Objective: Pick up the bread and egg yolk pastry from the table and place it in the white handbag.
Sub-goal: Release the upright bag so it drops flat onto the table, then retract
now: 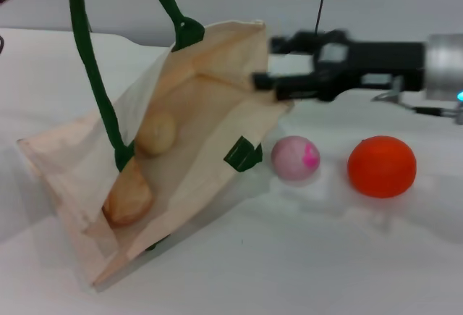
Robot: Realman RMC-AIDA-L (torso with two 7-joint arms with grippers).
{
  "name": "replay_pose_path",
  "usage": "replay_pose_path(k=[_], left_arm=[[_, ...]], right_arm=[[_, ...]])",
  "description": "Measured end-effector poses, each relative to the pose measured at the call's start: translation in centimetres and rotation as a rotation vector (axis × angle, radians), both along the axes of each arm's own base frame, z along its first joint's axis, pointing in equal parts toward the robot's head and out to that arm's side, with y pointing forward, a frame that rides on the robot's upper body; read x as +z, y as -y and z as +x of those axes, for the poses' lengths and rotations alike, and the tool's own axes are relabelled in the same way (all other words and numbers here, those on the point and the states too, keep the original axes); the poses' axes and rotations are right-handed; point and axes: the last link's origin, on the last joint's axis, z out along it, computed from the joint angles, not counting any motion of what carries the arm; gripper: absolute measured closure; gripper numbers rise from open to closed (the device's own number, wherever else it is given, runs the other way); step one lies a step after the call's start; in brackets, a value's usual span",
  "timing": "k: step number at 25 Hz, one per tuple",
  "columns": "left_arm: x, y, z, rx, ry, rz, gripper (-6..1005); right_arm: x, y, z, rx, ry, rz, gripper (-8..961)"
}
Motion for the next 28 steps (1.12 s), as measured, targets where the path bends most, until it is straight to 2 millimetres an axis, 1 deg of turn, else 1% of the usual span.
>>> replay_pose_path(k=[3, 5, 9, 12, 18, 22, 28], left_arm=[[-0.6, -0.6, -1.1, 0.079, -0.038, 0.014, 871], [-1.2, -0.9, -1.7, 0.123, -0.073, 0.017, 871], [-2.7, -2.1, -2.9, 0.233, -0.142, 0.031, 871], [-3.7, -2.8, -3.9, 0.308, -0.200, 0.071, 870], [-6.4, -3.3, -5.2, 0.380, -0.376, 0.189, 870], [-7.9, -3.5, -5.5, 0.392, -0.488, 0.273, 786], [-9.3, -2.7, -5.8, 0.387, -0.557, 0.390, 660]], right_arm=[[1.9, 0.0, 2.0, -0.030, -0.089, 0.116, 80], [2.5, 0.0, 3.0, -0.043, -0.151, 0.187, 85], [3.0, -0.2, 4.7, -0.076, -0.228, 0.304, 90], [3.2, -0.3, 5.9, -0.102, -0.248, 0.385, 89], [3.0, -0.1, 8.1, -0.121, -0.259, 0.584, 88], [3.0, 0.2, 8.9, -0.140, -0.271, 0.689, 89], [3.2, 0.5, 9.7, -0.172, -0.288, 0.765, 90]])
